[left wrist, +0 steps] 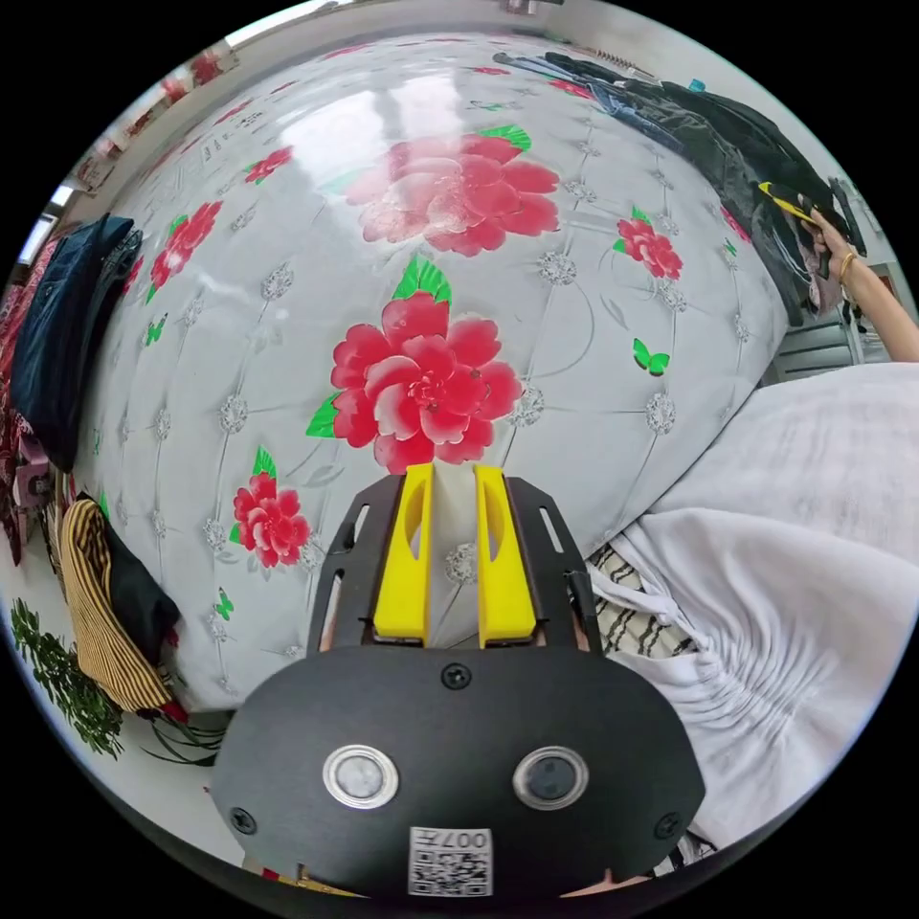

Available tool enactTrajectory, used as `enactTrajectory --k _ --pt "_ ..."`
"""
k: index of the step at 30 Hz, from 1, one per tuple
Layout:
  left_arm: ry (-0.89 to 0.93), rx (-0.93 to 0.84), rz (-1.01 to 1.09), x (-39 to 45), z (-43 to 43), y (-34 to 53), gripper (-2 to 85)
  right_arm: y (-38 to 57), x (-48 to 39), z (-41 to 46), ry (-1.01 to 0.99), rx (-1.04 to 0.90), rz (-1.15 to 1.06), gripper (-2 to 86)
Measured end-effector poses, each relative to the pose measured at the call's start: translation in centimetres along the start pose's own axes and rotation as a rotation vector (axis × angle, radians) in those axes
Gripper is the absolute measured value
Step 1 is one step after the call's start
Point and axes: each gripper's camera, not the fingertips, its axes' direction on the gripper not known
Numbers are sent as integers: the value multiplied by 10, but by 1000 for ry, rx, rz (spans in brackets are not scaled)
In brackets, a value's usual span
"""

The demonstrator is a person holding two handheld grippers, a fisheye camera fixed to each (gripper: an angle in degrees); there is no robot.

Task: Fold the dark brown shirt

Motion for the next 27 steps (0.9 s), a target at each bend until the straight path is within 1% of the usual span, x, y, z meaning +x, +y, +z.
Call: enactTrajectory --k 2,4,5,6,8,10,12,13,14,16,18,19,21,22,24,25,27 --pt "11 -9 -47 -2 4 2 57 -12 3 7 12 -5 -8 80" --pt "11 -13 -79 -1 8 5 54 -21 12 27 -22 -94 23 66" --pt "4 -15 -96 0 11 8 51 -21 19 47 -64 -192 57 50" --pt "0 -17 -122 1 14 12 47 -16 22 54 -103 -214 70 34" --pt "-4 -20 -177 3 18 18 36 -4 14 42 -132 -124 18 15" --pt "66 5 -216 5 21 28 18 10 1 26 -237 -64 -61 6" --pt "282 149 -228 14 17 43 2 36 -14 -7 -404 25 -156 1" --pt "310 190 -231 17 14 47 1 42 -18 -14 -434 35 -174 0" --pt "339 260 -230 25 7 54 6 54 -25 -29 -516 51 -217 -1" --pt "334 363 -190 38 -8 59 35 68 -38 -49 -634 57 -315 -2" --pt "282 490 -55 60 -39 58 76 76 -60 -75 -803 25 -511 -2" --pt "262 516 -12 66 -47 57 88 77 -66 -82 -838 22 -564 -2" --pt "204 606 183 92 -82 49 130 77 -88 -108 -910 5 -783 -2" --pt "193 633 233 99 -91 49 139 76 -93 -114 -920 0 -834 -2" --pt "160 726 412 123 -122 48 171 74 -104 -135 -1019 10 -976 -2" --pt "148 740 451 129 -128 48 177 74 -105 -139 -1048 13 -1004 -1" --pt "100 796 582 150 -145 54 190 72 -107 -152 -1184 0 -1105 0"
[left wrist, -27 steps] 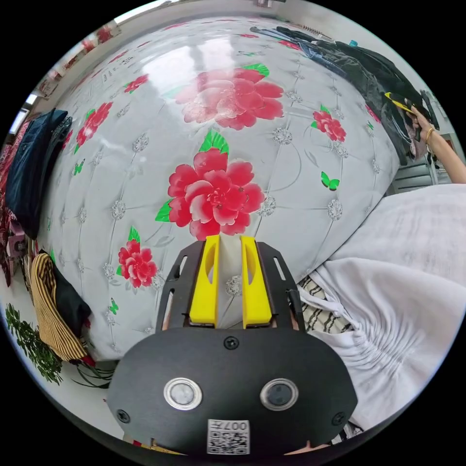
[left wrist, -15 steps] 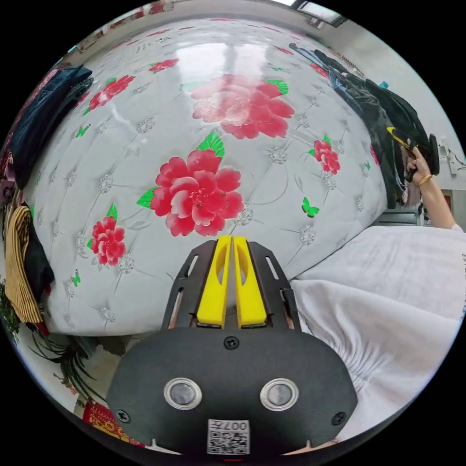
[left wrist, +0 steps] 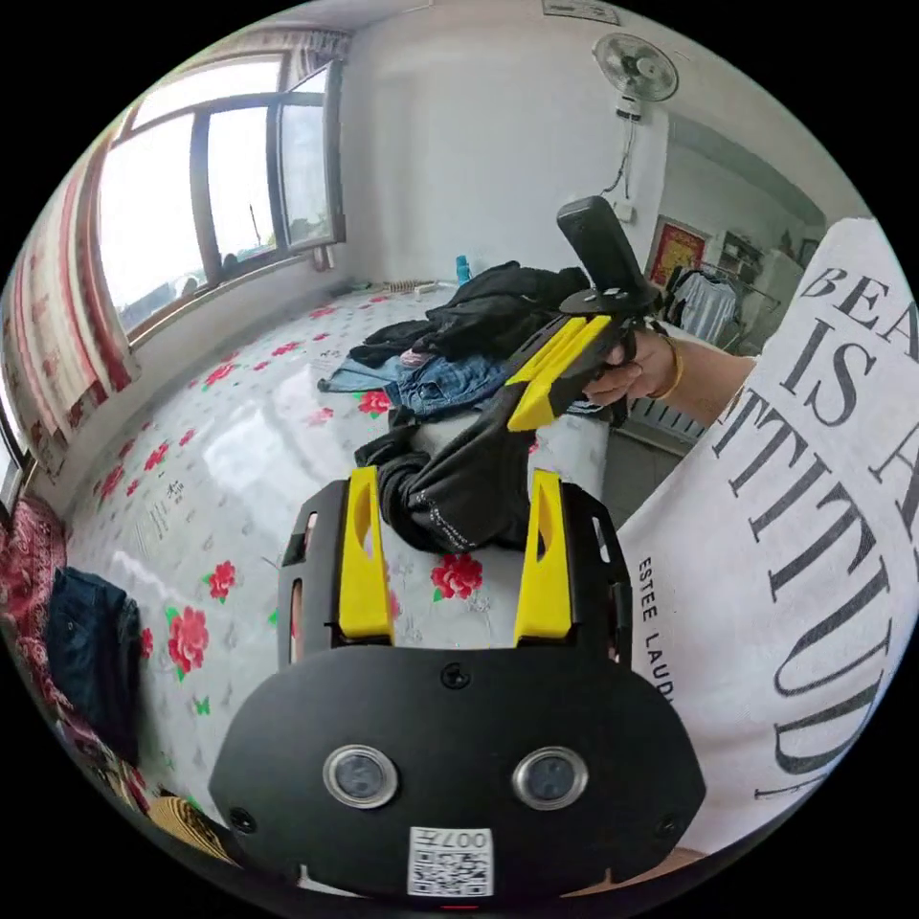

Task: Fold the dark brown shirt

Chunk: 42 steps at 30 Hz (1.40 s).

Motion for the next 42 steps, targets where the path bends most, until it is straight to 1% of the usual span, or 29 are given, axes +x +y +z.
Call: enactTrajectory --k 2,4,5,6,7,8,9,10,12,15,19,22,25,28,30,31,33,34,36,38,40,42 --pt "46 8 77 12 1 -5 185 -4 -7 -5 -76 19 -63 2" --pt "169 -50 141 23 11 -5 133 -8 -12 -10 -103 39 -98 6" --pt "194 -61 123 28 13 -1 54 -9 -14 -11 -47 31 -93 11" --pt "142 -58 71 29 13 5 10 -6 -13 -15 24 44 -74 20" --pt "113 -69 34 28 12 8 5 -2 -10 -18 49 57 -57 25" --pt "80 -81 -54 21 9 15 -1 7 -3 -29 87 106 -7 38" --pt "65 -42 -158 11 -2 25 -5 21 7 -41 122 154 53 51" --pt "61 -12 -213 6 -9 31 -5 30 14 -47 137 172 92 59" --pt "31 123 -364 -7 -43 49 -7 64 36 -59 164 173 222 90" --pt "-25 229 -391 1 -82 54 -8 92 50 -48 202 101 312 119" --pt "-83 338 -349 30 -123 47 -8 92 53 -34 269 76 336 143" --pt "-85 423 -302 58 -154 41 -8 70 54 -34 293 96 281 159" --pt "-135 469 -243 90 -184 36 -8 44 60 -36 260 116 236 163" --pt "-216 493 -206 118 -203 38 -8 25 63 -18 192 75 194 156" --pt "-388 444 -218 136 -204 51 -8 25 59 -4 123 2 136 128" --pt "-434 413 -236 139 -203 56 -8 28 56 -5 120 -4 130 118" --pt "-568 281 -358 142 -196 85 -9 48 41 -25 252 44 90 79" --pt "-580 257 -396 141 -195 94 -9 53 36 -33 290 58 69 75" --pt "-540 225 -569 140 -196 132 -8 70 9 -68 408 98 -15 63" --pt "-498 231 -613 151 -198 143 -8 76 -18 -95 464 152 -80 59" --pt "-515 252 -598 171 -204 138 -8 81 -53 -124 539 246 -144 57" --pt "-562 387 -529 204 -232 121 -9 85 -107 -156 680 370 -252 56"
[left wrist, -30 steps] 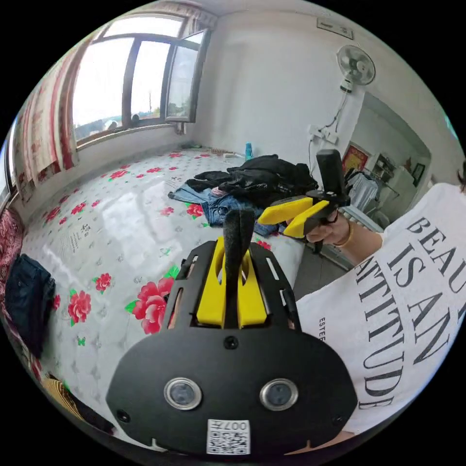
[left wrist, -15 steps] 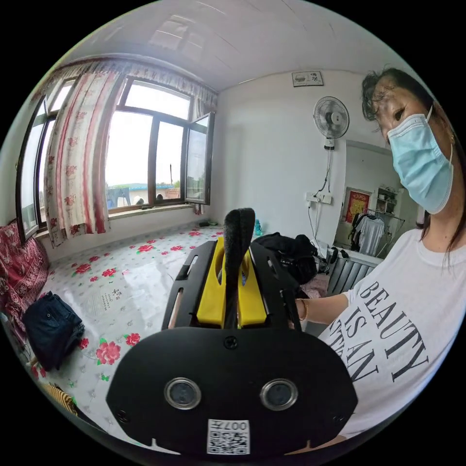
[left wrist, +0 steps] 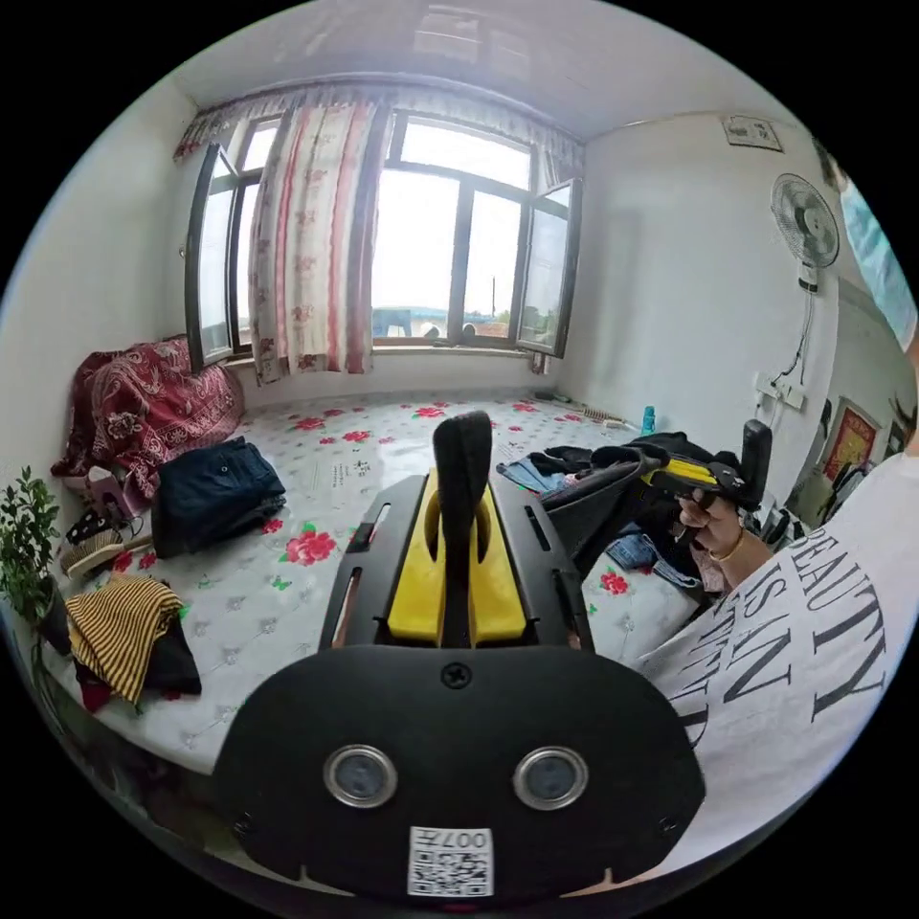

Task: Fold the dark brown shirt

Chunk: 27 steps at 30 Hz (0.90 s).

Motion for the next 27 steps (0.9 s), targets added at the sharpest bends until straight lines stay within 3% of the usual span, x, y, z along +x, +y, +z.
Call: enactTrajectory --k 3,6,11,13,16,18,19,22,24,27 --pt "-30 248 29 23 -50 -29 -9 -22 -23 -57 207 268 -30 55" --pt "-99 432 121 50 -73 -61 -8 -51 -29 -76 262 467 -49 56" --pt "-328 479 251 53 -27 -126 -4 -110 -8 -21 356 467 -152 61" --pt "-361 379 267 31 24 -160 3 -136 17 22 331 368 -139 65" --pt "-405 36 178 -37 150 -206 51 -161 77 120 301 69 -30 80" --pt "-351 -241 -99 -115 228 -197 78 -138 129 189 267 -185 128 85" --pt "-327 -275 -162 -132 238 -187 79 -126 137 199 270 -227 161 85" --pt "-334 -326 -260 -171 252 -118 80 -43 158 217 237 -355 280 83" --pt "-362 -534 -307 -186 273 -43 78 44 164 232 178 -558 409 84" --pt "-256 -814 -442 -192 295 54 82 132 160 243 118 -788 579 87"
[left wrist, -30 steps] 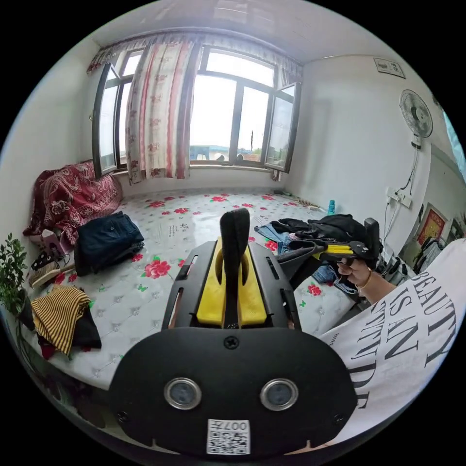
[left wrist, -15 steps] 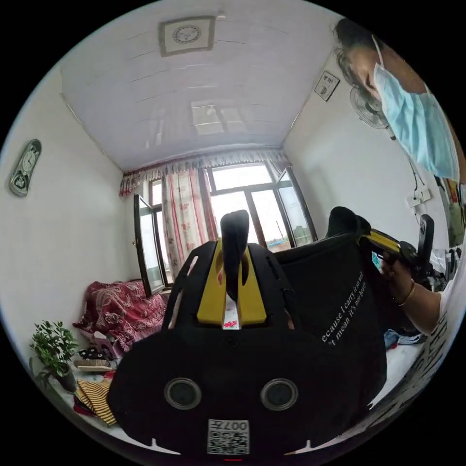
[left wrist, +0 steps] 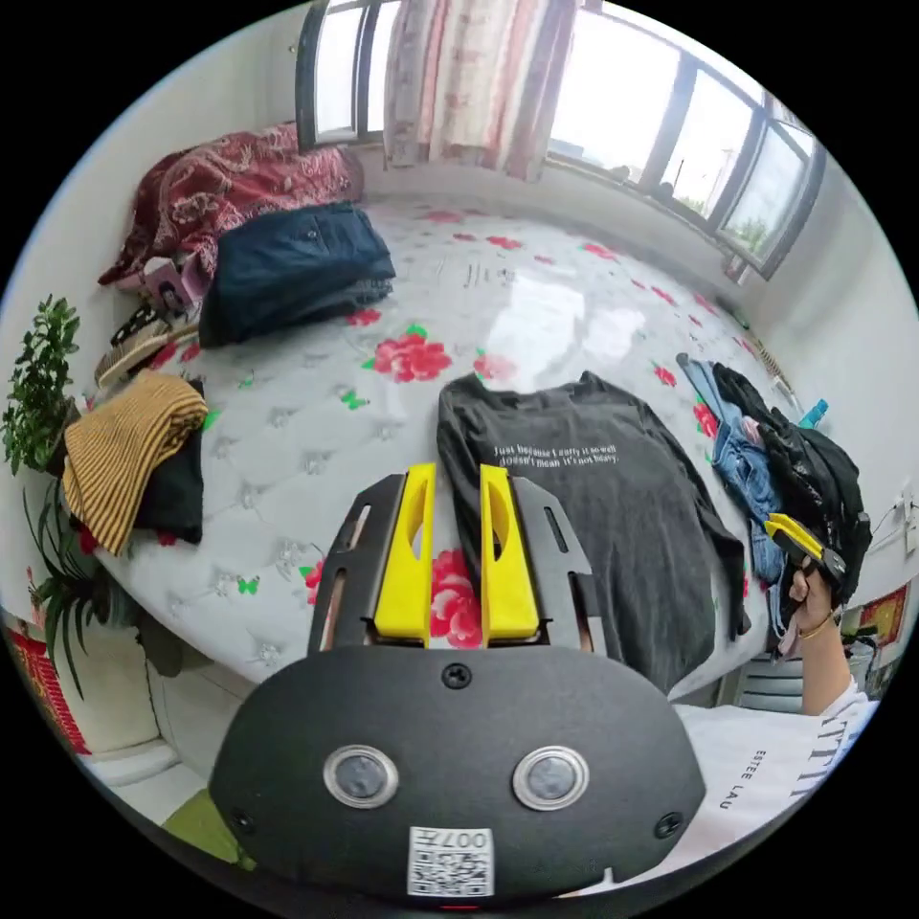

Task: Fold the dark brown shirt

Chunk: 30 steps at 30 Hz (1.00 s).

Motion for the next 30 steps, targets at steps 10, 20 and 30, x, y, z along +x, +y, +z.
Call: enactTrajectory --k 10,20,30 --pt "-6 -276 129 59 79 0 97 -54 -3 54 276 -97 -2 89" --pt "185 -334 179 40 48 -60 8 -138 39 52 157 -214 -9 40" --pt "92 -97 -69 -23 -21 -60 79 -164 115 -41 379 53 360 83"
